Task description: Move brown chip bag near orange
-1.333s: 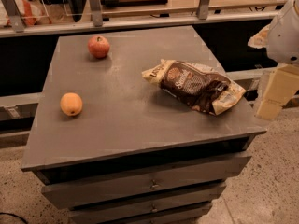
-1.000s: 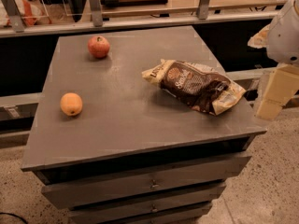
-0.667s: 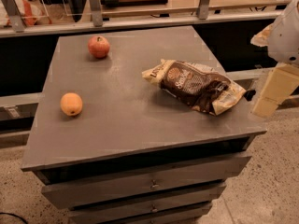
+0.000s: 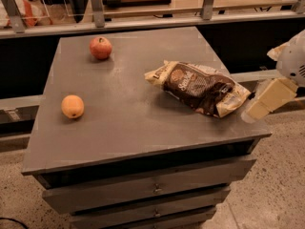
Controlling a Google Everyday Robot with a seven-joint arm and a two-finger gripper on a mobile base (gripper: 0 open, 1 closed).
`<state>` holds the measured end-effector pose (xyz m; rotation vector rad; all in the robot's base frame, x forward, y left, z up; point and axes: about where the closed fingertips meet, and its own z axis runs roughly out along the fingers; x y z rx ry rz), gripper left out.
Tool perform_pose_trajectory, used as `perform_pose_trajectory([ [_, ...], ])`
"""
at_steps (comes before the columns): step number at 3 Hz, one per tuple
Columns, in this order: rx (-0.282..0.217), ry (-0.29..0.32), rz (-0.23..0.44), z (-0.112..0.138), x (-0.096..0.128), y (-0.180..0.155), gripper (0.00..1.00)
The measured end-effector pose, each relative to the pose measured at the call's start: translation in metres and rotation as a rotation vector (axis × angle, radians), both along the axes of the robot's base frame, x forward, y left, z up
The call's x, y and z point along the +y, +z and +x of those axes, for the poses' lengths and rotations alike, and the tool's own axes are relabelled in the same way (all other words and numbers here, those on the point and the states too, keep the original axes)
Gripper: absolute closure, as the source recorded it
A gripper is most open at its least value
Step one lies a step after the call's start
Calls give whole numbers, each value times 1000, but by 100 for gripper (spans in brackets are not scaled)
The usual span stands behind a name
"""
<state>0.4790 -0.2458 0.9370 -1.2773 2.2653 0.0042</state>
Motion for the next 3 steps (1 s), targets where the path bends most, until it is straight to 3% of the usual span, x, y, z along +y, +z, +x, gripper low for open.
perform_pose_trajectory([
  [1,-39,-82,98,13,-13,-12,0],
  [3,-55,-87,107,16,-12,-10,0],
])
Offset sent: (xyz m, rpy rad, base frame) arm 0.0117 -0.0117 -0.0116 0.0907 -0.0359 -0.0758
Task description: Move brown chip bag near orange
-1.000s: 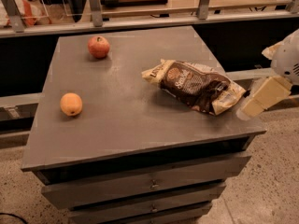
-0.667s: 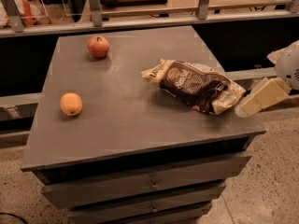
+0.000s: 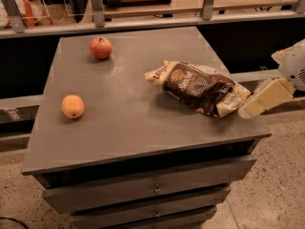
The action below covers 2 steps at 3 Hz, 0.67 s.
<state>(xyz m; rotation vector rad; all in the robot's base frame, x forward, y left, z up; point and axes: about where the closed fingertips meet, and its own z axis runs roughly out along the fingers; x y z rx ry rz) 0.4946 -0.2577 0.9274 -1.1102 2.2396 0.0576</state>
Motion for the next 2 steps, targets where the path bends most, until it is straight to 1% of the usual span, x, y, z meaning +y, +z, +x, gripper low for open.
perform_pose_trajectory([
  [1,24,58,86,5,6,-3,0],
  [2,57,175,212,18,27,-11,0],
])
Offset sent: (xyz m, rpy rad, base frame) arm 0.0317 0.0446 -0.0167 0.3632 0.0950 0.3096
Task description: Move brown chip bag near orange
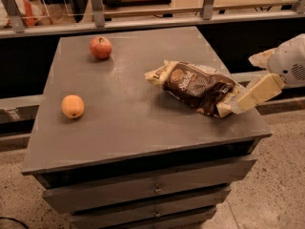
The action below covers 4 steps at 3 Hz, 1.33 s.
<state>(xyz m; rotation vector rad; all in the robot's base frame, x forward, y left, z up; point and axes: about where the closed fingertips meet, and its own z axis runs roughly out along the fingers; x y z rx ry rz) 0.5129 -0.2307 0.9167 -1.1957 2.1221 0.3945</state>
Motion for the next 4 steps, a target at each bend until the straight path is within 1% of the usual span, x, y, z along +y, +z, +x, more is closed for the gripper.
perform_pose_trajectory([
  [1,6,49,43,10,16,-12,0],
  [2,-4,65,41,18,27,-31,0],
  [3,-15,60,20,26,27,-49,0],
  [4,-32,68,14,29,28,-59,15],
])
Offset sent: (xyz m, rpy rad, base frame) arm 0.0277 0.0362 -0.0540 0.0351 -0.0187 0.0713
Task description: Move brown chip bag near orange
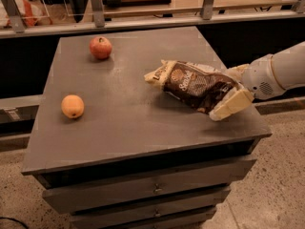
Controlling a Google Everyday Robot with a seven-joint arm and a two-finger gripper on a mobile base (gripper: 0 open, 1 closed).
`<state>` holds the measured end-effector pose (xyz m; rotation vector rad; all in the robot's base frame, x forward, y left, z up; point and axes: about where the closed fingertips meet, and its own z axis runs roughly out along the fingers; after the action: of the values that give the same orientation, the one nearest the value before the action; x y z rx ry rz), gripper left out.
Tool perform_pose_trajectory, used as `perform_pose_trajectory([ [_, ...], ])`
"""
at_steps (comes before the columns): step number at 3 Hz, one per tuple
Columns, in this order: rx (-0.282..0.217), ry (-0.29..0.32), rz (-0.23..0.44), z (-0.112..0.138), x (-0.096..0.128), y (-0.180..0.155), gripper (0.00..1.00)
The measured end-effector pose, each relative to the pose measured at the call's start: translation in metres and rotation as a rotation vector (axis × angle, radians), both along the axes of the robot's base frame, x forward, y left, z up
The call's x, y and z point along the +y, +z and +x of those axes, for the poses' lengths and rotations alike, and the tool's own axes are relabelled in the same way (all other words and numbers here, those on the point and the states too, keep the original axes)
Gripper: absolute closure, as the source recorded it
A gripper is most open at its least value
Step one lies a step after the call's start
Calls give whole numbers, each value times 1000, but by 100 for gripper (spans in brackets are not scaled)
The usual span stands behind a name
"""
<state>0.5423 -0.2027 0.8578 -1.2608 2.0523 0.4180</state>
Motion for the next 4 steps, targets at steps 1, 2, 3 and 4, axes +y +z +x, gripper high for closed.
perform_pose_trajectory([
  [1,-17,4,-15,2,1,-3,38],
  [2,-41,9,-26,3,5,-1,61],
  [3,-70,-4,8,6,12,15,84],
  [4,-106,-7,64,7,34,43,100],
])
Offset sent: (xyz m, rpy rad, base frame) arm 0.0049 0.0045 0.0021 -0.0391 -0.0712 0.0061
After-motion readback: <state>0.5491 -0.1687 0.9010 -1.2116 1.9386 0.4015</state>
